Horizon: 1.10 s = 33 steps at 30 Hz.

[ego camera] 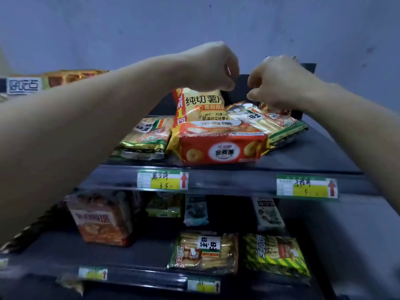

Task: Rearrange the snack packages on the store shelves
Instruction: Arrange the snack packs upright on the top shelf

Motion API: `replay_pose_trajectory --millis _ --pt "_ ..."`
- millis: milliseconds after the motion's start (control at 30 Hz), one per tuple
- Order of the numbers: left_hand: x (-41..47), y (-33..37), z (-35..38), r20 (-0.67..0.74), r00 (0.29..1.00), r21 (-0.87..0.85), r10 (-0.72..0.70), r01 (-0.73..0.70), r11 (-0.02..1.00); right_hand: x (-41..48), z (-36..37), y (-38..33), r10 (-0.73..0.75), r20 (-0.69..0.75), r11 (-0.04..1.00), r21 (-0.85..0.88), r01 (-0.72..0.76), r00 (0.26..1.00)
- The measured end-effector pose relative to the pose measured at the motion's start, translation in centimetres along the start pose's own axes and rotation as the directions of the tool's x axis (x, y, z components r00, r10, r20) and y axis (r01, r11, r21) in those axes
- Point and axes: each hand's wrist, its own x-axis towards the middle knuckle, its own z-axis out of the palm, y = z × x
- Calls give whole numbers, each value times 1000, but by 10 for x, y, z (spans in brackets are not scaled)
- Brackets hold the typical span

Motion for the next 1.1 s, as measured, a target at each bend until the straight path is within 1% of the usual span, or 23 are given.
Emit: replay_pose_trajectory --millis 167,267,400,500,633,767,933,1100 --pt "-67 -11 -25 -71 997 -66 41 -46 997 -34 -27 -52 -35 -81 999 2 35 996" --pt "-107 -20 -34 -73 994 -81 76 -82 993 -54 -32 -89 -45 -139 999 -4 45 989" --pt "-157 -38 -44 -60 992 -130 110 -117 985 -84 -31 -135 -51 -123 999 -15 50 991" --pt "-190 -50 -48 -28 988 -173 150 -153 973 -107 -29 -165 -12 -78 1000 -25 10 997" --pt "-226 -59 -44 18 974 -231 227 -216 949 -140 -29 -192 42 22 997 -71 -41 999" --pt "-255 -67 -32 79 960 -261 270 -241 935 -170 -30 -215 65 99 988 -145 -50 993" --pt "-283 -94 -22 195 952 -256 235 -182 950 -191 -16 -245 97 206 988 -141 -69 974" --pt "-311 -135 -20 251 963 -261 100 -32 965 -193 8 -280 58 284 992 -121 -24 957"
